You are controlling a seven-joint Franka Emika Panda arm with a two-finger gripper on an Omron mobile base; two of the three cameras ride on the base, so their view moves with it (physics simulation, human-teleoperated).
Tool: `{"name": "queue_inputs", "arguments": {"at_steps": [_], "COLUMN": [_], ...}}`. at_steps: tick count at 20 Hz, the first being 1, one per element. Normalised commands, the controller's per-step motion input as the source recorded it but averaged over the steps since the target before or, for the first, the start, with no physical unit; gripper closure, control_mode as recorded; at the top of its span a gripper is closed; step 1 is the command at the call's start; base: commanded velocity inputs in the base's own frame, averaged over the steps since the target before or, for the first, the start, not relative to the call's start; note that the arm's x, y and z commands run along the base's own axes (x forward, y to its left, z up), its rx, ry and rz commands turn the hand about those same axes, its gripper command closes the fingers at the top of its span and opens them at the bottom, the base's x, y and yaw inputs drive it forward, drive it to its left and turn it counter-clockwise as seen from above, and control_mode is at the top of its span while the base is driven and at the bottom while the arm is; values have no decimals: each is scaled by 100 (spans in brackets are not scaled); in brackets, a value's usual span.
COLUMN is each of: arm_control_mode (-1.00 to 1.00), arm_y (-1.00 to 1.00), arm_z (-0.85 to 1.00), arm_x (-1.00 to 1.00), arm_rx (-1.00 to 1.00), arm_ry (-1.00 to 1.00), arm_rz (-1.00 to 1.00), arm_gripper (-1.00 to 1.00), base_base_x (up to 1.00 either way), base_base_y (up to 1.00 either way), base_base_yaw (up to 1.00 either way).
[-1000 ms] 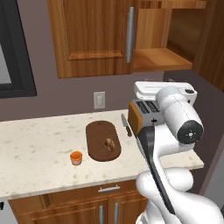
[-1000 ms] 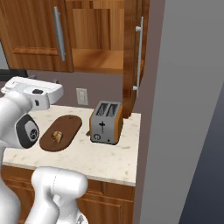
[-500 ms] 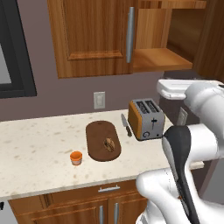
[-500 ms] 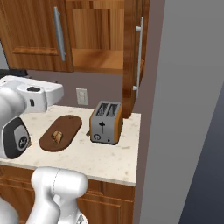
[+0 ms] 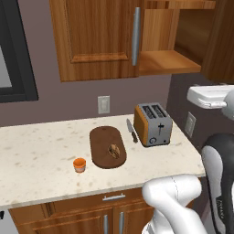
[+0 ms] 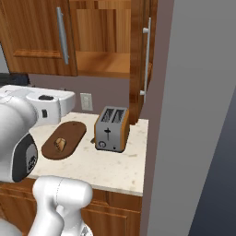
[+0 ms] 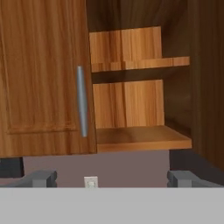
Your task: Pick the bread, place it on the cutting board, pick the jam, place it on the counter, and close the cabinet.
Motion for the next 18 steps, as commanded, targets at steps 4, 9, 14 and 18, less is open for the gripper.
{"name": "queue_inputs", "arguments": {"at_steps": [4, 9, 14, 18], "arm_control_mode": [-100, -100, -100, -100], "arm_y": [-25, -10, -15, -31], "arm_z": [0, 0, 0, 0], "arm_x": [-25, -25, -21, -14], "arm_rx": [0, 0, -1, 0], "arm_ry": [0, 0, -5, -7], "arm_rz": [12, 5, 0, 0], "arm_gripper": [-100, -100, -100, -100], "base_base_x": [0, 0, 0, 0], "base_base_y": [0, 0, 0, 0], "base_base_yaw": [0, 0, 0, 0]}}
